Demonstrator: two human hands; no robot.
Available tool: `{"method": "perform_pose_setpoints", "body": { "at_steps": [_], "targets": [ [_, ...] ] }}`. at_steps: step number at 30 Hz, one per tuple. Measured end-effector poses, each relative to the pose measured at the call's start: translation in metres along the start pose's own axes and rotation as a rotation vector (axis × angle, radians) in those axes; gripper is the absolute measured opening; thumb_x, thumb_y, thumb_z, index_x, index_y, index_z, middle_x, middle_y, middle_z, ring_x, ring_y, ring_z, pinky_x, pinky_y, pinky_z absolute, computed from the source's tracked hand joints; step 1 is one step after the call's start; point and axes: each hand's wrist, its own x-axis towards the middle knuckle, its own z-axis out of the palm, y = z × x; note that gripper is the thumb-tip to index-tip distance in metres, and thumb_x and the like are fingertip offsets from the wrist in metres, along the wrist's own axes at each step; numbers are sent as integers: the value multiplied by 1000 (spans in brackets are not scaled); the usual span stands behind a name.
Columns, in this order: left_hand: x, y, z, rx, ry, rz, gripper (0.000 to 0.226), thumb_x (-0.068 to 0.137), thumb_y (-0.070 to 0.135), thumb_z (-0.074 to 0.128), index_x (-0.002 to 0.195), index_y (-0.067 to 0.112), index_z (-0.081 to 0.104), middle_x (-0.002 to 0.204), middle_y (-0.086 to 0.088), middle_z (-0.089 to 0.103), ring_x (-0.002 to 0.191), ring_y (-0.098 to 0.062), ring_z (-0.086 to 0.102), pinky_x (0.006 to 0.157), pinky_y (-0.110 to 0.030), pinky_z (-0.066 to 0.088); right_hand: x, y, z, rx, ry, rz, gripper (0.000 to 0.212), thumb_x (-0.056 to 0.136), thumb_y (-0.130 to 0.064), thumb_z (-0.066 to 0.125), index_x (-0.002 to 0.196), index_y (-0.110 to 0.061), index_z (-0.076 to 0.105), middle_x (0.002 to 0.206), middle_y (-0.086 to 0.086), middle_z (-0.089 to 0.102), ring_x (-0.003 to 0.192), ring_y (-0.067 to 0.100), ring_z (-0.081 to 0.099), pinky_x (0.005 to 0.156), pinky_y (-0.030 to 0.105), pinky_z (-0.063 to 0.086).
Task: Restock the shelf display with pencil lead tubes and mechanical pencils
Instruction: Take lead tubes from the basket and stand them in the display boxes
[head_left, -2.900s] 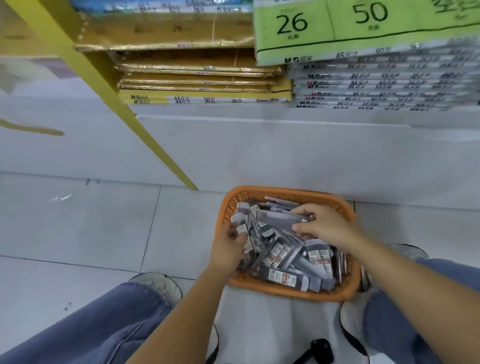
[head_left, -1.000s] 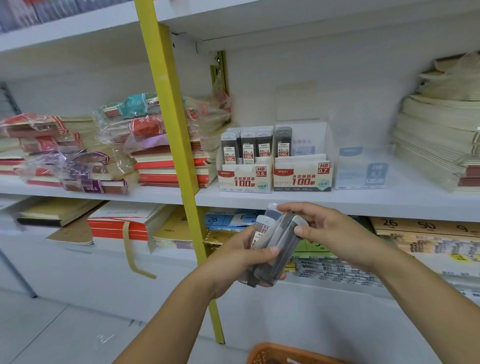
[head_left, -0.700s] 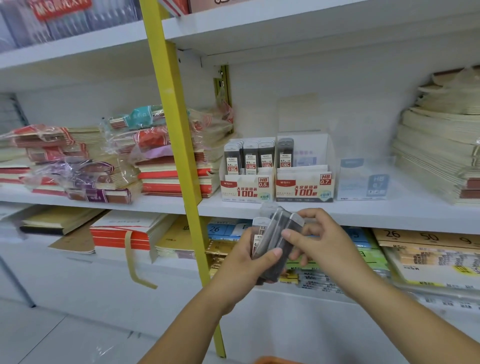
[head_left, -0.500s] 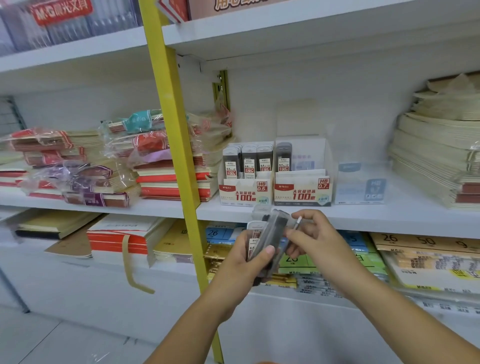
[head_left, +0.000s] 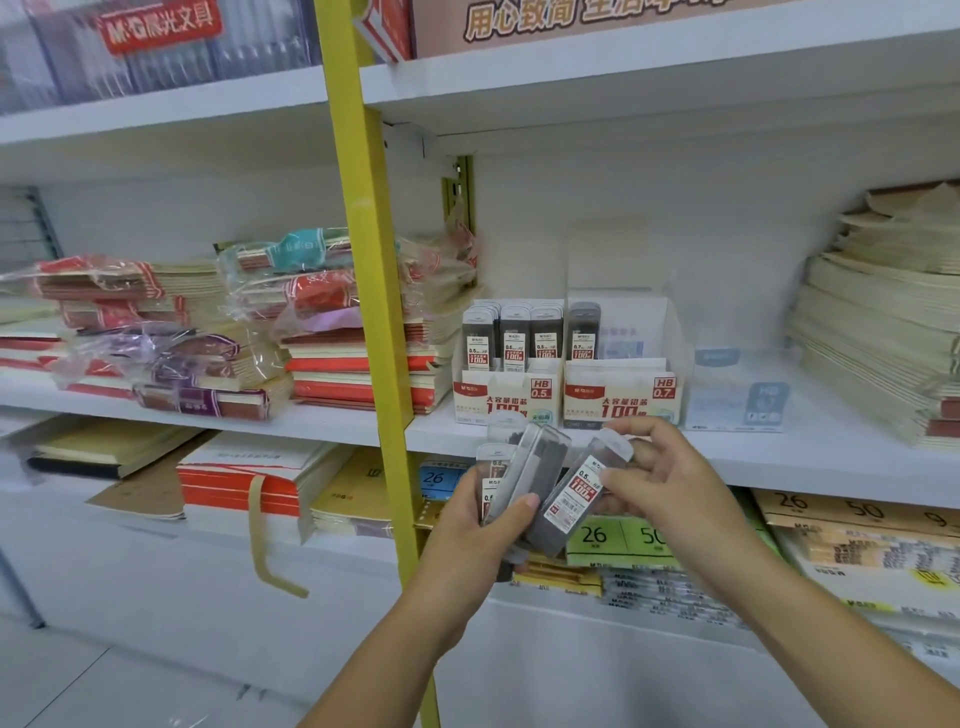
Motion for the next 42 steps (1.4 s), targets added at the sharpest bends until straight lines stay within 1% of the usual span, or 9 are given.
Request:
{"method": "perform_pose_setpoints", "body": {
  "at_steps": [4, 10, 17, 22, 26, 32, 36, 39, 42],
  "targets": [
    [14, 16, -7, -58, 88, 82, 24, 95, 38, 65, 115, 46, 55, 92, 9, 76, 80, -15, 74, 60, -24, 55, 17, -46, 0, -61, 64, -218, 28, 90, -9, 64, 92, -37, 62, 96, -4, 76, 86, 13, 73, 66, 21, 57],
    [36, 34, -21, -173, 211, 198, 21, 95, 32, 66, 114, 39, 58, 98, 6, 76, 79, -15, 76, 57, -23, 56, 82, -110, 14, -407, 151, -549, 30, 91, -14, 65, 97, -40, 52, 93, -9, 72, 84, 0, 67, 65, 13, 52],
    [51, 32, -28, -190, 253, 227, 20, 93, 34, 67, 109, 40, 57, 93, 16, 75, 77, -12, 76, 56, -22, 57, 141, -98, 45, -877, -12, -513, 24, 88, -20, 68, 100, -32, 52, 89, -18, 62, 80, -5, 58, 63, 8, 41],
    [55, 29, -27, -179, 208, 215, 20, 93, 36, 67, 110, 42, 58, 97, 13, 75, 79, -13, 76, 55, -19, 55, 157, -104, 48, -923, 19, -496, 23, 83, -18, 72, 99, -28, 57, 85, -13, 64, 76, 1, 60, 66, 20, 49],
    [54, 32, -29, -213, 214, 222, 19, 94, 35, 67, 97, 52, 61, 94, 15, 76, 77, -12, 76, 54, -19, 55, 157, -96, 52, -1011, -37, -478, 26, 81, -18, 74, 94, -31, 56, 85, -14, 61, 72, -2, 57, 59, 16, 41],
    [51, 34, -33, -246, 225, 199, 21, 93, 34, 68, 93, 55, 62, 95, 12, 77, 78, -14, 76, 57, -24, 57, 159, -81, 51, -1348, 32, -549, 27, 89, -28, 68, 114, -20, 67, 94, -5, 43, 94, 11, 39, 78, 27, 36],
    [49, 39, -34, -259, 184, 188, 18, 92, 38, 69, 94, 54, 64, 98, 7, 77, 79, -14, 76, 59, -26, 57, 138, -84, 52, -1115, 38, -547, 32, 96, -30, 56, 127, -25, 62, 97, -11, 52, 85, 4, 47, 75, 19, 36],
    [48, 40, -30, -238, 128, 194, 16, 91, 40, 71, 99, 51, 64, 98, 6, 77, 77, -15, 76, 59, -24, 55, 108, -78, 61, -680, -151, -324, 26, 91, -39, 60, 117, -34, 64, 76, -18, 67, 64, 0, 62, 56, 14, 46],
    [46, 39, -21, -181, 103, 241, 21, 89, 35, 74, 101, 49, 63, 92, 6, 76, 73, -14, 75, 56, -22, 54, 92, -67, 67, -517, -194, -208, 21, 86, -39, 68, 105, -31, 64, 66, -11, 68, 53, 7, 62, 50, 20, 47]
  ]
}}
